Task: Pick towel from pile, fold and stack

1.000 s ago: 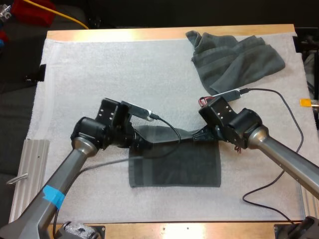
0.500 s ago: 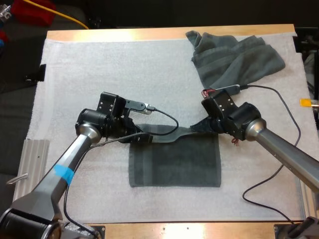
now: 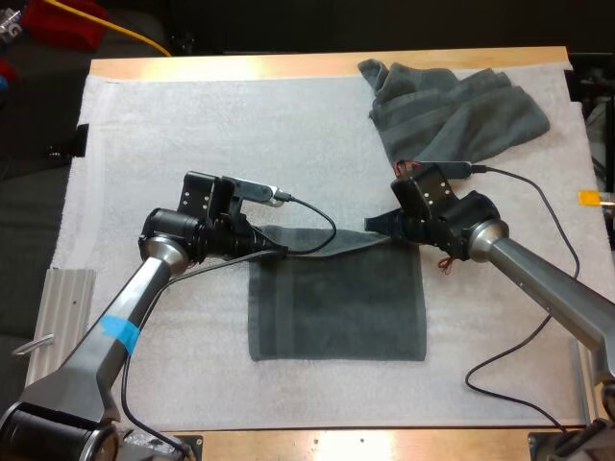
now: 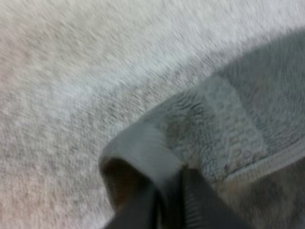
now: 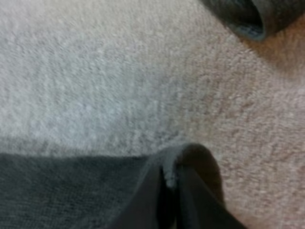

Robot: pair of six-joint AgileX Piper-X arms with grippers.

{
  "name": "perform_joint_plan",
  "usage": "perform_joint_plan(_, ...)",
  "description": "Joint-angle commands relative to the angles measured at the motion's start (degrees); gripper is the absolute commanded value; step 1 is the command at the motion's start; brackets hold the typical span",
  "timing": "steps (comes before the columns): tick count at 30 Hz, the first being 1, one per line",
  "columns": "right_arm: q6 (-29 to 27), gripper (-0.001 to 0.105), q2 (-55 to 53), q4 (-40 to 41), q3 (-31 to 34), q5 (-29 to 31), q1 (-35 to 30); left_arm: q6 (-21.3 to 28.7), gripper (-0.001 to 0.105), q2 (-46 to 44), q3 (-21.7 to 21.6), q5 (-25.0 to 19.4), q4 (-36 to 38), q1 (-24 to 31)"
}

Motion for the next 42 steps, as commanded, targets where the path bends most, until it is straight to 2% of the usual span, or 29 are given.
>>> perform_joint_plan(1,1.3,0.007,0.0,-1.3,-0.3,-0.3,-0.2,0.1,0.038,-0.2,-0.5,-0.8,-1.5,0.2)
perform_joint_plan(4,3.4,0.021,0.0,-4.5,-0.3,-1.0,-0.2,0.1,0.071,-0.2,-0.5,-0.8,-3.0,0.3)
perform_joint_plan(5,3.5,0.027,0.0,-5.6,-0.3,-1.6,-0.2,0.1,0.074,-0.2,-0.5,-0.8,-3.3,0.3)
perform_joint_plan(8,3.6,0.047,0.0,-8.4,-0.3,-3.0,-0.2,0.1,0.067,-0.2,-0.5,-0.8,-4.0,0.3)
perform_joint_plan(10,3.6,0.057,0.0,-9.9,-0.3,-3.5,-0.2,0.1,0.067,-0.2,-0.5,-0.8,-4.0,0.3)
perform_joint_plan(13,3.0,0.066,0.0,-11.3,-0.3,-3.4,-0.2,0.1,0.067,-0.2,-0.5,-0.8,-3.9,0.3)
perform_joint_plan(21,-0.7,0.067,-0.1,-11.8,-0.3,-3.3,-0.2,0.2,0.067,-0.3,-0.5,0.1,-1.0,0.3)
perform_joint_plan(27,-2.3,0.067,-1.7,-8.0,-0.3,-3.3,-0.2,2.4,0.067,-3.3,-0.5,0.6,2.0,0.3)
perform_joint_plan(34,-7.6,0.067,-6.5,2.7,-0.3,-3.3,0.2,3.0,0.067,-11.3,-0.5,1.6,6.8,0.3)
perform_joint_plan(42,-8.0,0.067,-12.6,14.8,-0.3,-3.3,0.6,2.8,0.067,-20.1,-0.5,2.8,14.8,0.3)
